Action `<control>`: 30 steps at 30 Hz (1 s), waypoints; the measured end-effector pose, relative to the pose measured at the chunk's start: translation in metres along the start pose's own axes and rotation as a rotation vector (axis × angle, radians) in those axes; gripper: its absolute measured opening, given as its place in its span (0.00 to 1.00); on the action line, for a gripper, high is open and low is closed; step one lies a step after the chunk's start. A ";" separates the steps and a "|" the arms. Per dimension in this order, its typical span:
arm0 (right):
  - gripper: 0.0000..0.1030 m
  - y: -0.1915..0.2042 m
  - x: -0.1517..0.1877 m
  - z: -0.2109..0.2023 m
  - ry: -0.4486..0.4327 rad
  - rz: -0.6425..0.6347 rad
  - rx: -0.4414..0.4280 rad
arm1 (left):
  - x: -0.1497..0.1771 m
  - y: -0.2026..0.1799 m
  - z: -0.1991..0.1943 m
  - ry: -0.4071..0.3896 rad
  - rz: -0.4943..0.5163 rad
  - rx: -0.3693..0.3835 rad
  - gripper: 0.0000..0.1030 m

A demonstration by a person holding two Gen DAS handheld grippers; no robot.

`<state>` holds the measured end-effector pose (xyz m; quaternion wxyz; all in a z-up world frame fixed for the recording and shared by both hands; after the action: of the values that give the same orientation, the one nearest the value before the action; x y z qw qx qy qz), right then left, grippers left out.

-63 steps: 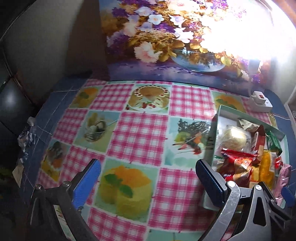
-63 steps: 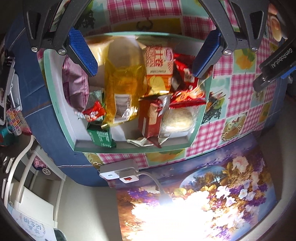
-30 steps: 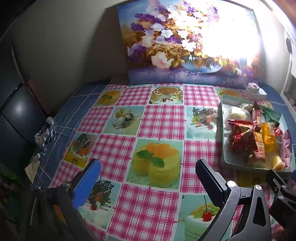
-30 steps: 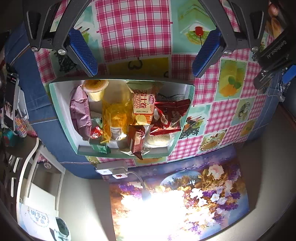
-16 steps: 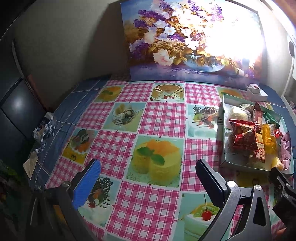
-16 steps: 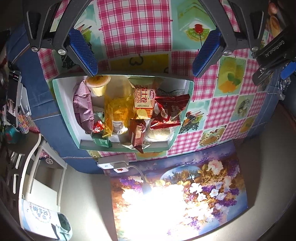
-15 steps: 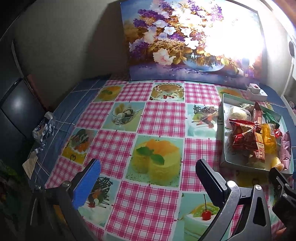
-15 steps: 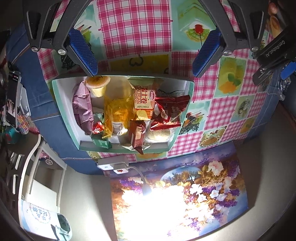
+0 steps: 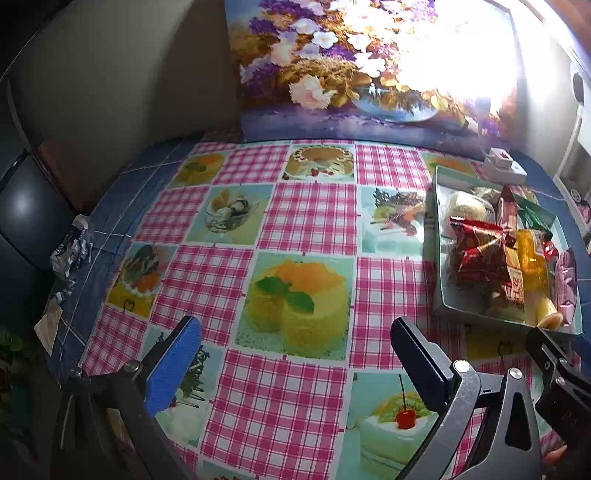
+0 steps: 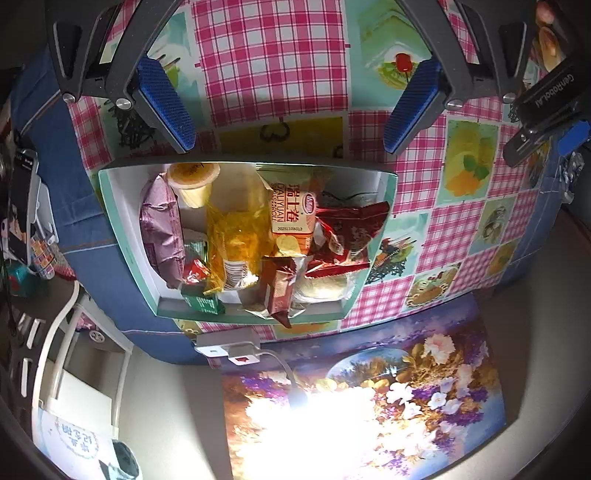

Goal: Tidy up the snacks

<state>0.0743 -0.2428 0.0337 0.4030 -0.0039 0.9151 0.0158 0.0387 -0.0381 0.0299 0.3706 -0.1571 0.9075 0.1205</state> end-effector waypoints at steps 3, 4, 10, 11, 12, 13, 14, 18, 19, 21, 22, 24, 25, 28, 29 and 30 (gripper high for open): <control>1.00 -0.003 0.001 0.002 0.010 0.007 0.009 | 0.002 -0.002 0.002 0.013 0.007 0.006 0.99; 1.00 -0.004 0.002 0.003 0.012 0.009 0.009 | 0.002 -0.002 0.002 0.016 0.008 0.006 0.99; 1.00 -0.005 0.003 0.004 0.015 0.009 0.010 | 0.004 -0.004 0.003 0.028 0.008 0.026 0.99; 1.00 -0.005 0.003 0.004 0.016 0.009 0.010 | 0.004 -0.004 0.004 0.029 0.008 0.029 0.99; 1.00 -0.004 0.003 0.004 0.016 0.009 0.010 | 0.004 -0.004 0.003 0.030 0.008 0.031 0.99; 1.00 -0.005 0.003 0.004 0.017 0.009 0.010 | 0.004 -0.004 0.004 0.031 0.009 0.033 0.99; 1.00 -0.005 0.002 0.004 0.017 0.009 0.009 | 0.005 -0.004 0.003 0.031 0.008 0.034 0.99; 1.00 -0.004 0.003 0.004 0.021 0.009 0.010 | 0.004 -0.005 0.004 0.030 0.009 0.041 0.99; 1.00 -0.004 0.003 0.005 0.021 0.010 0.010 | 0.004 -0.005 0.004 0.030 0.008 0.041 0.99; 1.00 -0.004 0.004 0.005 0.022 0.010 0.010 | 0.004 -0.005 0.004 0.030 0.007 0.041 0.99; 1.00 -0.004 0.004 0.005 0.022 0.011 0.010 | 0.004 -0.005 0.004 0.030 0.006 0.040 0.99; 1.00 -0.004 0.004 0.005 0.023 0.011 0.010 | 0.005 -0.005 0.004 0.030 0.006 0.041 0.99; 1.00 -0.004 0.004 0.005 0.023 0.010 0.010 | 0.005 -0.005 0.004 0.031 0.006 0.041 0.99; 1.00 -0.004 0.005 0.006 0.026 0.008 0.011 | 0.005 -0.005 0.004 0.032 0.009 0.041 0.99; 1.00 -0.004 0.005 0.006 0.027 0.007 0.011 | 0.005 -0.005 0.004 0.033 0.010 0.041 0.99; 1.00 -0.004 0.005 0.006 0.027 0.007 0.012 | 0.005 -0.005 0.004 0.033 0.011 0.042 0.99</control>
<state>0.0754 -0.2464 0.0258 0.3905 0.0012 0.9205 0.0117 0.0396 -0.0421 0.0230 0.3583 -0.1464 0.9165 0.1008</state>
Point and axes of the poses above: each gripper's, at about its wrist camera, not at the fingertips, and z roughly the way its jaws point, y to its left, x to its underside, the point moved 8 cm from there along z, roughly the way its jaws point, and after that the axes turned 12 degrees about -y, right-handed, at the moved point
